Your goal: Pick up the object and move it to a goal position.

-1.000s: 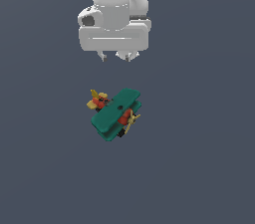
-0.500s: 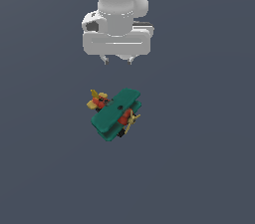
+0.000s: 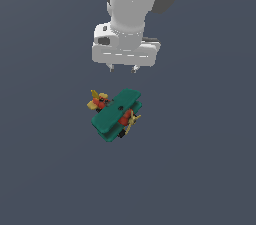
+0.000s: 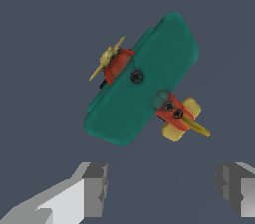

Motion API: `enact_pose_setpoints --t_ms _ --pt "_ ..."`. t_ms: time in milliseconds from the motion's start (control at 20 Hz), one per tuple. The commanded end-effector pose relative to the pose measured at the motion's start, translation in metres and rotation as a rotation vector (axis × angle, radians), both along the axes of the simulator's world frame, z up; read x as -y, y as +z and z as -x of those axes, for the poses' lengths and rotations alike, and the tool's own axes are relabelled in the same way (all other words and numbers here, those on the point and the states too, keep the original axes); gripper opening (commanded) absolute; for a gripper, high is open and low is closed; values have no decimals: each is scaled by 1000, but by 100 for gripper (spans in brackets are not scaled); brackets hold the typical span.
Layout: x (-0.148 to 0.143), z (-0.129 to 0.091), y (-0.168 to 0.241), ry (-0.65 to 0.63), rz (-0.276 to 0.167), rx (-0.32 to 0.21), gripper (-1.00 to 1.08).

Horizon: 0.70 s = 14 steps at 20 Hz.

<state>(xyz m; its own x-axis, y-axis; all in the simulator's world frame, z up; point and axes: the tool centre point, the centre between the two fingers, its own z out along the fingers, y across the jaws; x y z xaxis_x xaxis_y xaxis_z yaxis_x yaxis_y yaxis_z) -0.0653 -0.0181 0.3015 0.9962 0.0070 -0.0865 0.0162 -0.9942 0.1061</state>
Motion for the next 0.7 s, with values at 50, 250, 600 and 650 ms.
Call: enact_pose_setpoints --t_ms 50,250,600,650 --pt "-7 0 -15 -4 48 -38 68" --pt "-15 0 -33 -9 112 -78 68" --pt "-28 0 -62 -15 237 -133 68" --pt "-30 0 -66 -15 256 -140 68"
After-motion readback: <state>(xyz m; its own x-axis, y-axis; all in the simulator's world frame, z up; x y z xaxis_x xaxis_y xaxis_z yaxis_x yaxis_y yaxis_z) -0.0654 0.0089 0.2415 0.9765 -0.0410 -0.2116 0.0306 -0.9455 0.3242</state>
